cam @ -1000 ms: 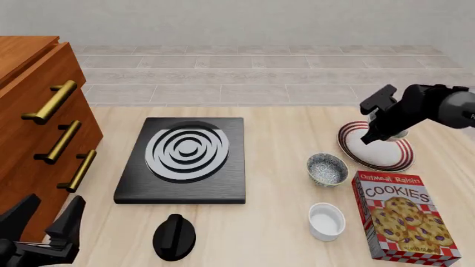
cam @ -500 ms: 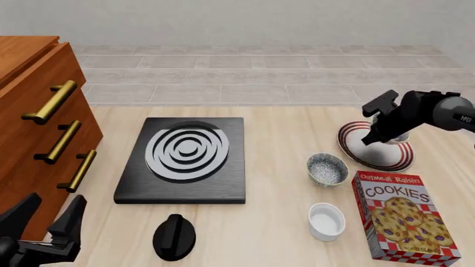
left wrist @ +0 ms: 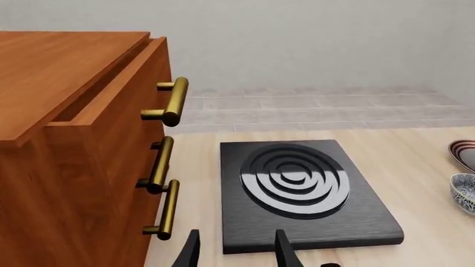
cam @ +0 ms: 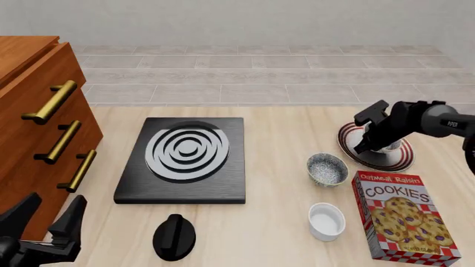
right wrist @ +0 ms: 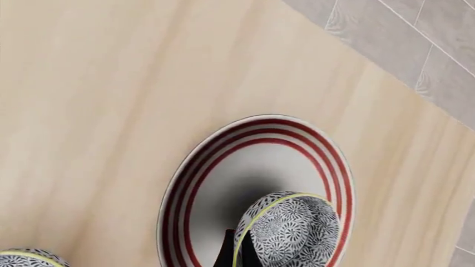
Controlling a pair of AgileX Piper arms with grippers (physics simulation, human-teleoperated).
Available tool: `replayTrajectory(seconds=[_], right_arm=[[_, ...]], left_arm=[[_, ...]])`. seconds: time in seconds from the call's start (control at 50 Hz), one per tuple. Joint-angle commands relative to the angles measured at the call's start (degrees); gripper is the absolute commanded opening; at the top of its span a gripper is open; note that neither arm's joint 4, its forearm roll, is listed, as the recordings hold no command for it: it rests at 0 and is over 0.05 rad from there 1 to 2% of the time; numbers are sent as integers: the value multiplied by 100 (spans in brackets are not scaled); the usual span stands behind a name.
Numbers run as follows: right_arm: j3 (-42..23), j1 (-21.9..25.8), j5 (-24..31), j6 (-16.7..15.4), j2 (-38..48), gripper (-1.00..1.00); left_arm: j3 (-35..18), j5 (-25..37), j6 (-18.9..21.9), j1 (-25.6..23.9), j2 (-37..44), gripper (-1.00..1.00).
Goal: Pick the akita bowl from table center and place it on the plate.
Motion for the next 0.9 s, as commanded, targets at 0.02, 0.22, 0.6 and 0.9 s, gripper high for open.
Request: replayTrajectory(seconds=[0.02,0.22,0.6,0.9], right_arm=[[140,27,-102,46,56,-100],[292,2,-184,-26,54,-100],[198,26,102,-261,-279,100],[173,-81,658,-483,-968,100]], left_arm=[[0,-29,3,-5,34,100],[0,-31,6,-30,50,100],[0,10,-10,-76,10,100],[0,102,-64,-76,-107,100]])
